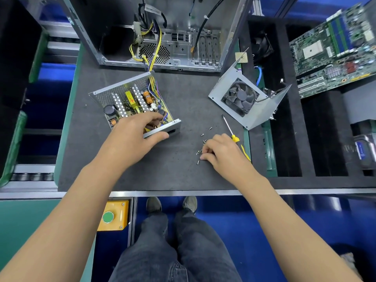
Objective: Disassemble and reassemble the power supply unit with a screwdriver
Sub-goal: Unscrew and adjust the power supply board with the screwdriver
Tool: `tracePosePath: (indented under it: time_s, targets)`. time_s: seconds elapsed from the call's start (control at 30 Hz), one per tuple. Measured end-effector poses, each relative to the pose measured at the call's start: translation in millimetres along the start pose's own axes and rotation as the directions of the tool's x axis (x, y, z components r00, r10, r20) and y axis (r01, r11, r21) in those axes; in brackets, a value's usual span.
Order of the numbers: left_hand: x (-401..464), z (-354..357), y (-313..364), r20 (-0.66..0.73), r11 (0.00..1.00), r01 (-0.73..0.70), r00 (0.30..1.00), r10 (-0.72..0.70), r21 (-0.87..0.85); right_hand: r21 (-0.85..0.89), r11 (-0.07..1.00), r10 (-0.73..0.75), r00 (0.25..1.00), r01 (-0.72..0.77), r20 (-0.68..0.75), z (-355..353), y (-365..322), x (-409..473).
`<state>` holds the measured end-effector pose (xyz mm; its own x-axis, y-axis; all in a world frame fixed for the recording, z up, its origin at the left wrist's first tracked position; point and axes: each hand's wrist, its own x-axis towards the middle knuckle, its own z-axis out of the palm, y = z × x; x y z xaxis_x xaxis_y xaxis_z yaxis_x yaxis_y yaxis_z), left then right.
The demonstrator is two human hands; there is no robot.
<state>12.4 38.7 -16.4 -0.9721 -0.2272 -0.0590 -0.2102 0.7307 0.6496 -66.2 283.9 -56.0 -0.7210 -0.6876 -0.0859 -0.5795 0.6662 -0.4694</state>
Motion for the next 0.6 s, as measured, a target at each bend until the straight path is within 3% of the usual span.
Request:
tracePosePath:
  time_s: [0.33,0.6]
  targets:
    - [2.5,-0.5,2.0,0.104,0.997,0.017,0.994,-0.025,0.074,0.05,0.995,0.082,0.996,-0.083,0.024,3.4,1.4,2.2]
    - [2.6,-1.0,1.3,0.098,0.996,0.0,0.995,-0.008,0.088,0.098,0.983,0.154,0.988,-0.155,0.016,3.7,1.8,2.1]
